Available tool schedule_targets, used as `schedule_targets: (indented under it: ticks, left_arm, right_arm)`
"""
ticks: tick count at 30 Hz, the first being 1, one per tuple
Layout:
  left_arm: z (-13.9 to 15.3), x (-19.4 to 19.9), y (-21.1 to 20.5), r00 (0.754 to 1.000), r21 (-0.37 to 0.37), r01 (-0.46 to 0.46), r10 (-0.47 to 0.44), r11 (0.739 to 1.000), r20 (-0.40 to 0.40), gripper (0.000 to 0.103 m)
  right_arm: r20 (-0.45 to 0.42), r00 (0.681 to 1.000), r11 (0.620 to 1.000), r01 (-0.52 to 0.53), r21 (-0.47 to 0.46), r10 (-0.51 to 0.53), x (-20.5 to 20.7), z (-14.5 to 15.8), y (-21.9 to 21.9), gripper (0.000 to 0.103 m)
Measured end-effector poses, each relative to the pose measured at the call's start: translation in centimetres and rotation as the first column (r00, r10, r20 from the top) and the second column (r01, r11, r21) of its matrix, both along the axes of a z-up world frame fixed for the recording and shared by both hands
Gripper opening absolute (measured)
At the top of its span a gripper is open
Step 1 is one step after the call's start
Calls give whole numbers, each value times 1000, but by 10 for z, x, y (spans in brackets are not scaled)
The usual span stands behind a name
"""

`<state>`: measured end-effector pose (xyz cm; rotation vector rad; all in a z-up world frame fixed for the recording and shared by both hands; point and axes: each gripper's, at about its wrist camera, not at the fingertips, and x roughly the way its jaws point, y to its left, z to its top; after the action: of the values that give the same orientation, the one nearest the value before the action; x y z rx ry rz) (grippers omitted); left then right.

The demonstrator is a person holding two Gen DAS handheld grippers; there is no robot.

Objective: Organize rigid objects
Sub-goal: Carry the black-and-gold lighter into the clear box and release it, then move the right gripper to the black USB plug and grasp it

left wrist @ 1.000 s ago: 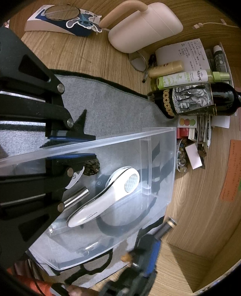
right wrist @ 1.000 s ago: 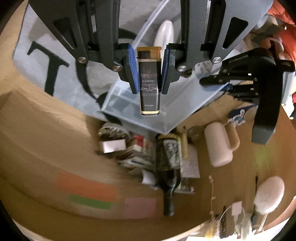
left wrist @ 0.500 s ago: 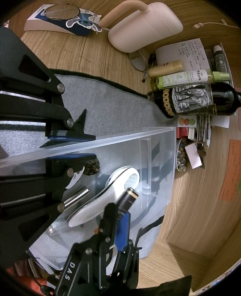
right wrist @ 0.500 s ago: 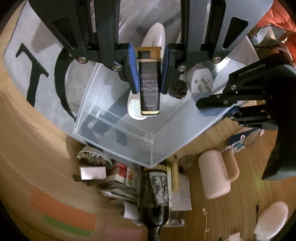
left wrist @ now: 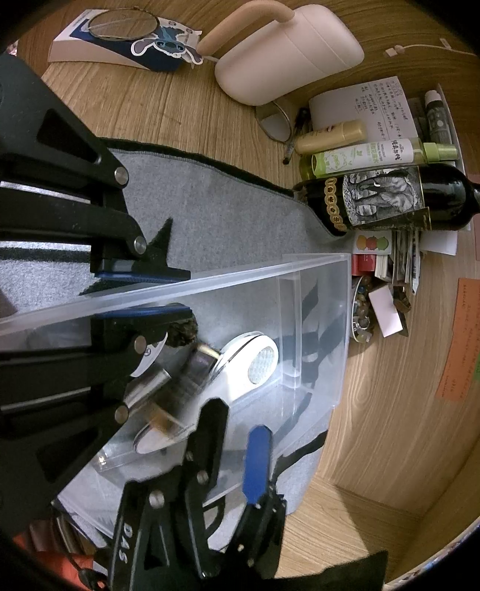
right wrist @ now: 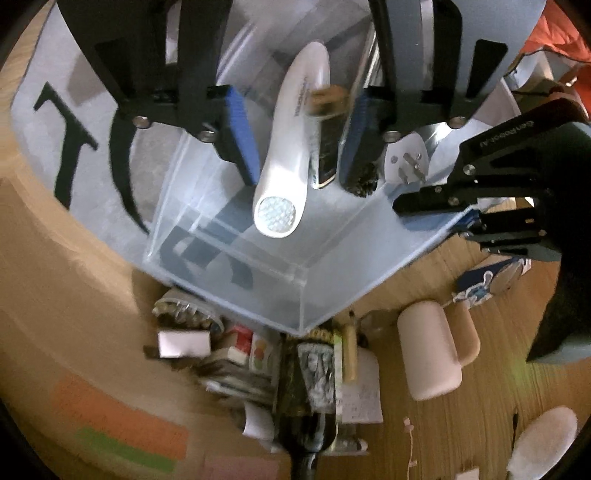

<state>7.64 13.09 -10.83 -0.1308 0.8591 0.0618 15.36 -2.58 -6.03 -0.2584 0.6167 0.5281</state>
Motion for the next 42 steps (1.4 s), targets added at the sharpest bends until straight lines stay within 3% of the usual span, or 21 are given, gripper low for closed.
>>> schedule_targets:
  ticks: [5,13,23,31,42]
  left_arm:
    - [1,1,-3,1000,1,-1,1,1000,0,11]
    - [1,1,-2,1000,1,0,0,1000,0,11]
    - [1,1,-2,1000,1,0,0,1000,0,11]
    - [0,2,-3,1000,3,1,-1,1000,0,11]
    - [1,2,-3,1000,4,1,-1,1000,-1,11]
  right_arm:
    - [45,999,1000,15,21,-16,-8,11,-6,53]
    - [112,992,997,53,47,-58,-22,27,-23,56]
    - [135,959,966,235,104,-248,-27,32,-89,58]
    - [66,928,927,359,113,-367,-36,8,-137,59]
    - [-100,917,915,395,89,-386,-38,-54,-150,58]
